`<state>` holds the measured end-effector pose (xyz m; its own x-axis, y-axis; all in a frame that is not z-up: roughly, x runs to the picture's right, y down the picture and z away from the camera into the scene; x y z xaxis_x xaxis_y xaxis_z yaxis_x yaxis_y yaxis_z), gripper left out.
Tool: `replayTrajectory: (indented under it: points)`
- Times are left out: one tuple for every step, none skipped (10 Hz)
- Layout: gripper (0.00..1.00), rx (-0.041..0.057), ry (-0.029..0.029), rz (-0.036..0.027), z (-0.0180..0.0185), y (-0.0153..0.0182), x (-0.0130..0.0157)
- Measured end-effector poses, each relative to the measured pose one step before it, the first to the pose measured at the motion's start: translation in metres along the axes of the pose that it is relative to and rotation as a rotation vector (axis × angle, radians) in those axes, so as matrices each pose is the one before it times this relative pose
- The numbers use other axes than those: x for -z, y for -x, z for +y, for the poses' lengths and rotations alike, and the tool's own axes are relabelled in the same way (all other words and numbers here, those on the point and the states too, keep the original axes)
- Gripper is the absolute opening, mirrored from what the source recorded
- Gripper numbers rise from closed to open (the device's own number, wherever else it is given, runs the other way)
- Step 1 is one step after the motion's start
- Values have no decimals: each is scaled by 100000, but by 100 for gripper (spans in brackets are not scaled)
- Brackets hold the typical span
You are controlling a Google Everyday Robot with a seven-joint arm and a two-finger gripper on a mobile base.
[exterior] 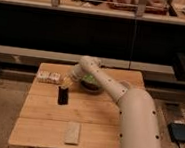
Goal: Place the bottle in the ceramic bowl
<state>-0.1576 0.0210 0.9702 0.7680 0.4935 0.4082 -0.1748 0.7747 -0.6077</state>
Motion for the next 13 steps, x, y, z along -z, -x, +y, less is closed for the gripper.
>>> replayTrajectory:
  points:
    - [55,-582,102,10,-136,18,-103]
    - [47,-215,140,68,-53,35,-85]
    - [37,-144,277,102,-15,56,-135]
    - [23,-512,492,-93,18,-37,-115]
    - [17,-407,385,-375,42,-12,4]
    - [14,-37,433,-802,54,138,90]
    - [14,868,-64,-1009,-64,536,311]
    - [14,696,-121,-753,-44,392,232]
    - [14,923,-672,-1287,-221,541,568]
    - [14,1256,-770,-1562,-243,711,747]
    - [14,1191,-760,-1534,-259,689,796]
    - [14,419,-486,-806,-210,241,508]
    - [14,24,-334,-714,-201,43,464]
